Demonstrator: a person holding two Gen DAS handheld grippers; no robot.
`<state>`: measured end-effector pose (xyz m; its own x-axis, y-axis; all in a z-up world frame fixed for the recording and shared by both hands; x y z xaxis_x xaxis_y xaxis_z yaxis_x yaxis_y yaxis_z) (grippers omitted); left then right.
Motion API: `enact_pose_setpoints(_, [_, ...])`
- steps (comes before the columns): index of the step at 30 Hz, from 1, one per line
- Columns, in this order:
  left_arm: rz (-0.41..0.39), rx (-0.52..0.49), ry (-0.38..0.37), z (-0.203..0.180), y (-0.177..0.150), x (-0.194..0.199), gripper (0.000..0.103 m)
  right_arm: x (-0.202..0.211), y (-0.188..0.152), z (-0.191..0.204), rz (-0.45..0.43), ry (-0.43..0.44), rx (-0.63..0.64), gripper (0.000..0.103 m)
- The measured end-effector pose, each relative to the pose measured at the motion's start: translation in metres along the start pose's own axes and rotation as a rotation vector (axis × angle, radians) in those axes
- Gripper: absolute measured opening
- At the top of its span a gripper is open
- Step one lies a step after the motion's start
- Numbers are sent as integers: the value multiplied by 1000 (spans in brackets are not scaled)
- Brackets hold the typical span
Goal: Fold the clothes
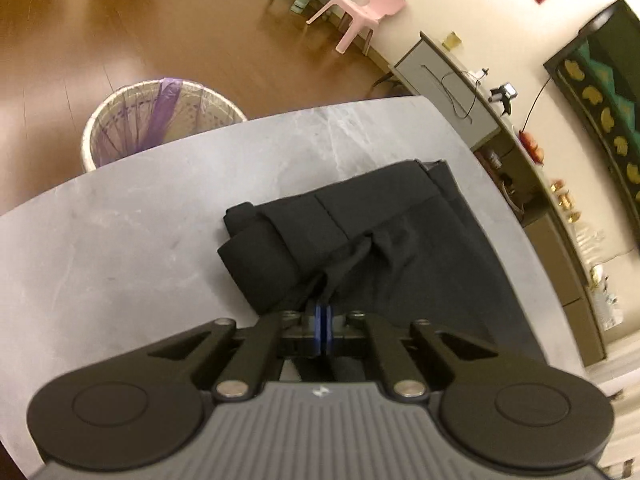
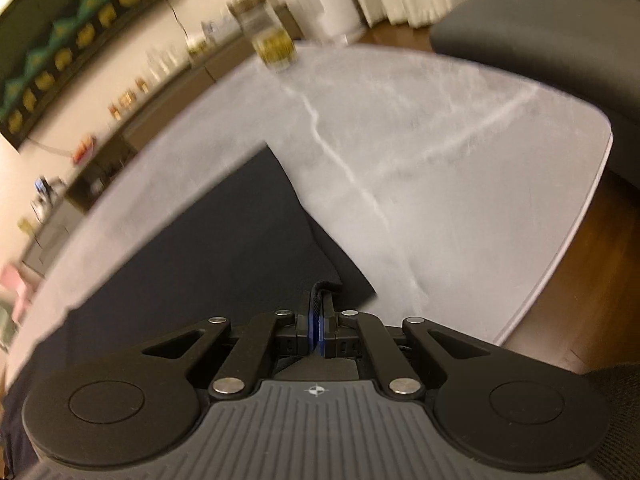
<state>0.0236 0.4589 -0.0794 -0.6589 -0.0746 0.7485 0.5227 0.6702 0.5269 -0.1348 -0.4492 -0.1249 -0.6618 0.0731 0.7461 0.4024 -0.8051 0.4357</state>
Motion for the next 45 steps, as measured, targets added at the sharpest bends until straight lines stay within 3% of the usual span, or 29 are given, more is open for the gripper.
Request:
enact_pose_setpoints(3, [-44,-2,21,2,4,13,12,2,-1,2,18,4,12,2])
enact_pose_setpoints(4, [-79,-8,37,2,5,22,14,8,2,2,-9,2,13,7])
enact_pose_setpoints(6, [-173,-40,107,1,8,45,31,27,11,6,-119,-17,43,16])
enact_pose_setpoints(8, [-301,-119,204,-9,13,71,32,44,19,21,-227,-26,134,24])
enact_pose_setpoints(9, [-340,-164,187,-22,15,76,32,46,20,32,-250,-20,192,29])
enact_pose_setpoints(11, [-307,-315,62,-63,17,66,32,42,19,60,-257,4,305,36])
enact_pose_setpoints(13, [-183,-452,-65,-100,3,36,33,25,15,89,-211,50,412,40])
enact_pose_setpoints(14, [-125,-509,-79,-112,-4,19,33,12,10,104,-174,71,475,40])
enact_pose_setpoints(16, [-39,-569,-24,-115,-8,-13,29,-15,-1,131,-111,102,607,40])
enact_pose_setpoints(18, [-5,-541,80,-92,1,-32,24,-43,-6,143,-43,108,695,40])
enact_pose_setpoints(20, [-13,-459,118,-65,15,-33,3,-71,-8,142,23,78,733,40])
enact_pose_setpoints(23, [-31,-315,131,-36,34,-28,3,-90,1,128,4,56,730,44])
enact_pose_setpoints(24, [-53,-310,153,-36,37,-22,4,-90,7,125,-1,44,708,44])
enact_pose_setpoints(25, [-77,-325,158,-48,43,-18,9,-91,13,123,-16,23,692,44])
enact_pose_setpoints(26, [-110,-350,123,-65,46,-11,23,-91,18,125,-50,1,693,44])
enact_pose_setpoints(27, [-110,-396,82,-84,44,-12,27,-91,23,128,-93,-10,706,44])
enact_pose_setpoints(29, [-96,-496,0,-122,39,-17,27,-93,25,143,-123,46,709,44])
enact_pose_setpoints(32, [-14,-653,18,-160,34,-58,28,-112,15,168,-68,134,741,44])
enact_pose_setpoints(34, [30,-619,77,-152,46,-88,27,-133,9,176,-15,130,772,44])
enact_pose_setpoints(35, [47,-575,112,-142,55,-102,18,-143,10,177,-7,116,775,44])
enact_pose_setpoints(37, [35,-521,179,-124,73,-106,5,-154,24,175,-34,79,752,45])
enact_pose_setpoints(39, [29,-471,227,-110,86,-106,3,-164,40,169,-75,30,725,49])
enact_pose_setpoints(41, [18,-450,194,-108,91,-97,4,-170,53,162,-106,-18,695,49])
enact_pose_setpoints(42, [1,-461,172,-113,91,-88,15,-171,60,158,-119,-48,684,49])
enact_pose_setpoints(43, [-7,-496,129,-119,88,-82,19,-168,63,156,-130,-75,680,46])
enact_pose_setpoints(45, [20,-565,92,-123,73,-81,21,-156,57,166,-125,1,677,46])
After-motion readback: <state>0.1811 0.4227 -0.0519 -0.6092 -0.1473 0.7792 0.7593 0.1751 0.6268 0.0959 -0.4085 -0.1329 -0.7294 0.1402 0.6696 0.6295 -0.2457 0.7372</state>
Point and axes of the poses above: each gripper's, at about its wrist camera, not at the fingertips, and x roughly against the way its jaws point, z to its left, y to its top, the point moved 8 cm from there along -x, roughly the way its jaws point, and after that the axes turned 9 degrees about -x, right-handed, at the moved point
